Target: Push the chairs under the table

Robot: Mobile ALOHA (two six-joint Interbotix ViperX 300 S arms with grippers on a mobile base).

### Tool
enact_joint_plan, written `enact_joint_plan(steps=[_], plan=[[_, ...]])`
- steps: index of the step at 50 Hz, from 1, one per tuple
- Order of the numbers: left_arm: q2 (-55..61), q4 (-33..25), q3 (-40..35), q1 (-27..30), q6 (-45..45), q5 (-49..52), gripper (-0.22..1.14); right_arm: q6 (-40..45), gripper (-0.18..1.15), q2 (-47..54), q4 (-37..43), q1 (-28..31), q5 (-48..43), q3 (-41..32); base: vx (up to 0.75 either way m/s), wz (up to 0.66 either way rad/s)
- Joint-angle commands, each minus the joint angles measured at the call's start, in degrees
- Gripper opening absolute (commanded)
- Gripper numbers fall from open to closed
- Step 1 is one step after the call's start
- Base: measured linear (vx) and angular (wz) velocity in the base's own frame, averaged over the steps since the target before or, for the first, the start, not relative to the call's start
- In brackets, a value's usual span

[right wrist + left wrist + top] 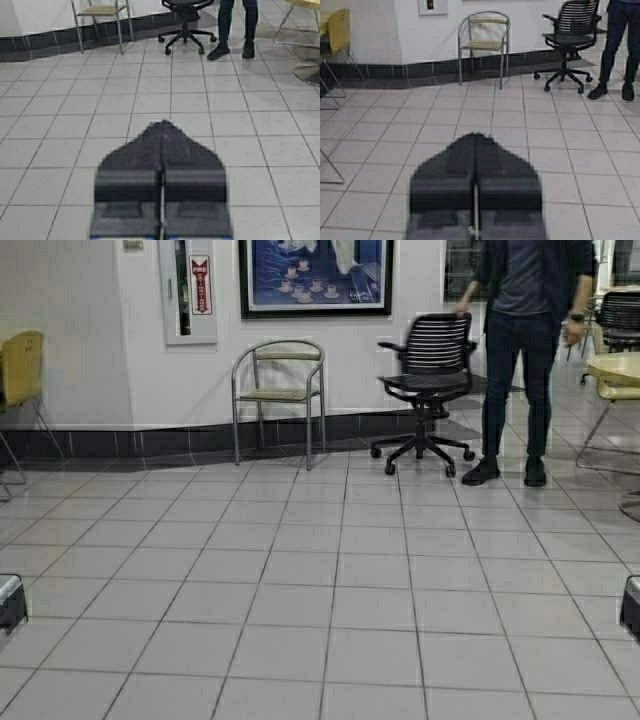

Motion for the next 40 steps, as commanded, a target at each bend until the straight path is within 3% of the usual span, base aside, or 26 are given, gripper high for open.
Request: enact_joint_plan(steps=[1,40], plan=[[0.26,0.26,-0.88,0.0,0.0,-0.62,0.03,0.09,0.04,0.53,0.0,0.0,-0.26,-1.49,0.29,0.02],[-0.62,-0.09,0.53,-0.09,-0.44,-1.23,0.03,0.09,0.04,3.52,-0.09,0.0,2.2,-0.97,0.32,0.04]])
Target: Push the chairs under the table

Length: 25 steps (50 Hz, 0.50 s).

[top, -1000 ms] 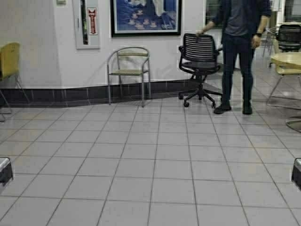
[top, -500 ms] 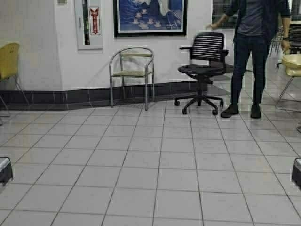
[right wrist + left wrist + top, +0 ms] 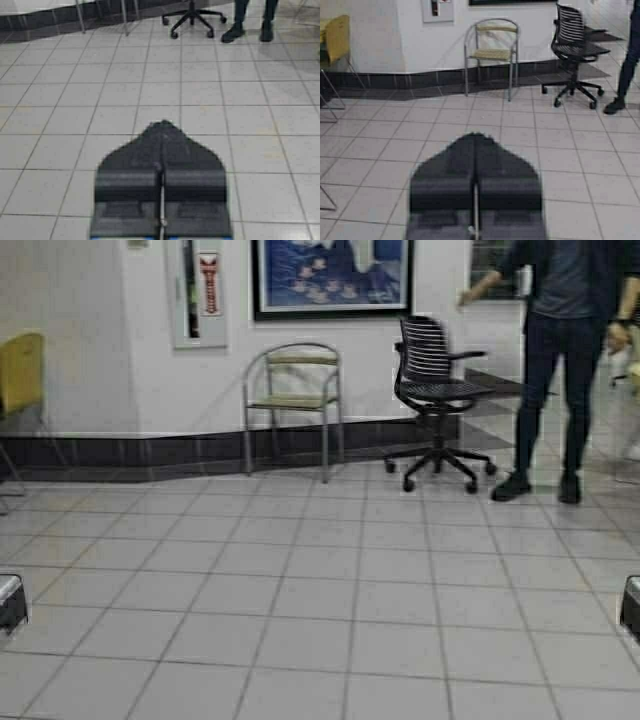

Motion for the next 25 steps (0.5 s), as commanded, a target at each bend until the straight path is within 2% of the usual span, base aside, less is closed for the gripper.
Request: enact_joint_plan(steps=[1,15,25], plan=[[1.05,-0.18,-0.97,0.0,-0.09,-0.53,0.03,-0.18,0.04,2.64,-0.09,0.0,-0.18,-2.2,0.29,0.21],[0.97,-0.18,-1.14,0.0,-0.26,-0.53,0.03,1.49,0.04,5.71,0.0,0.09,-0.18,-3.34,0.26,0.3],[1.14,-0.18,-1.05,0.0,-0.26,-0.53,0.03,2.29,0.04,5.89,0.0,0.0,-0.18,-3.34,0.22,0.5]])
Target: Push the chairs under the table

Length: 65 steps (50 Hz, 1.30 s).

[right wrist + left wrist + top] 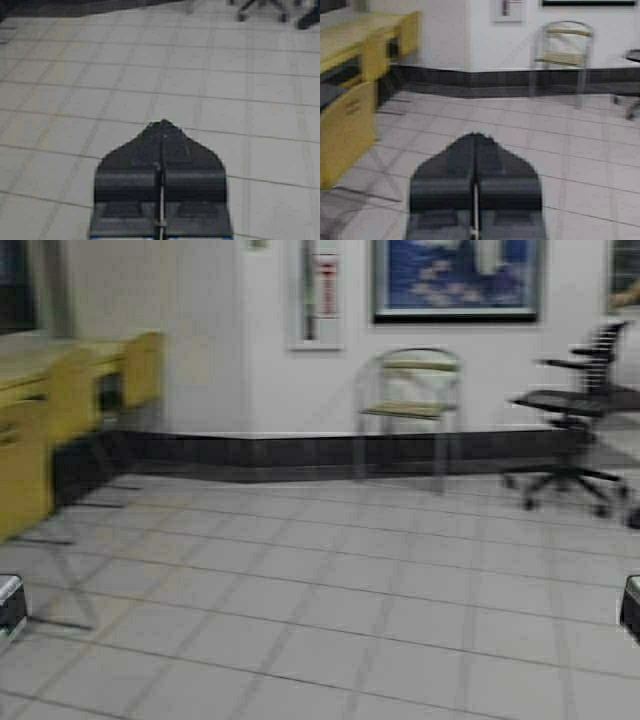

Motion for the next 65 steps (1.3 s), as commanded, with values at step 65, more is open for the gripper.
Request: enact_joint_plan(steps=[65], plan=[[1.41,-0.09,-0.79,-0.09,-2.37,-0.7,0.03,1.93,0.04,0.26,-0.62,0.0,0.26,-0.88,0.16,0.52]])
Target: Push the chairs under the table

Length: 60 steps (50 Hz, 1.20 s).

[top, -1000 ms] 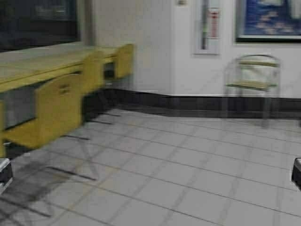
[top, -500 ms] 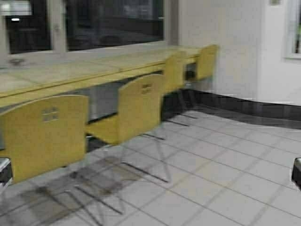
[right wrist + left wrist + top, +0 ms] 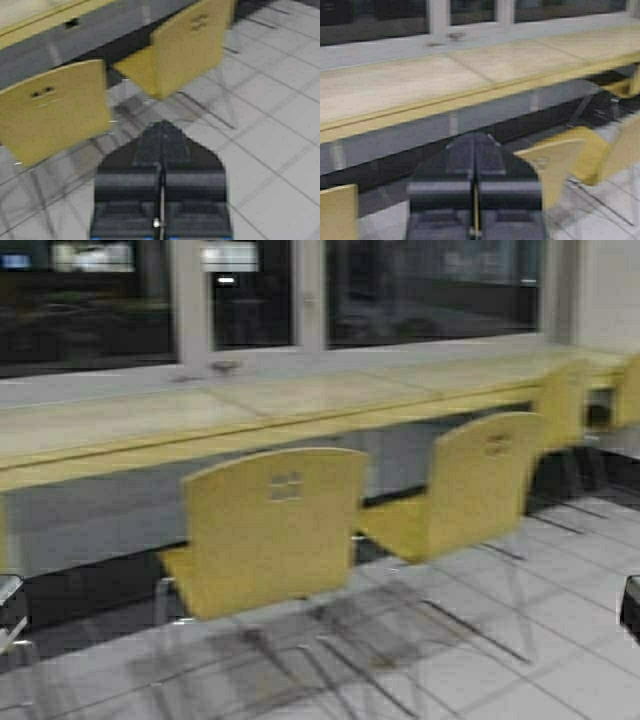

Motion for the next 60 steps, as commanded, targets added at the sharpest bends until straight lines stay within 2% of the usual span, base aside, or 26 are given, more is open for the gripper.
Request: enact_joint_plan(steps=[1,47,60], plan=[[0.35,-0.09,-0.62,0.09,-0.44,-0.35,0.03,0.0,0.04,0.09,-0.09,0.09,0.0,-0.7,0.16,0.52],[1.23,-0.18,0.18,0.09,-5.19,-0.35,0.03,2.37,0.04,2.64,0.26,0.0,1.23,-2.02,0.11,0.41],[5.19,-2.72,0.44,0.0,-10.72,-0.44,0.03,3.96,0.04,2.64,1.05,0.0,1.32,-2.02,0.08,0.3]])
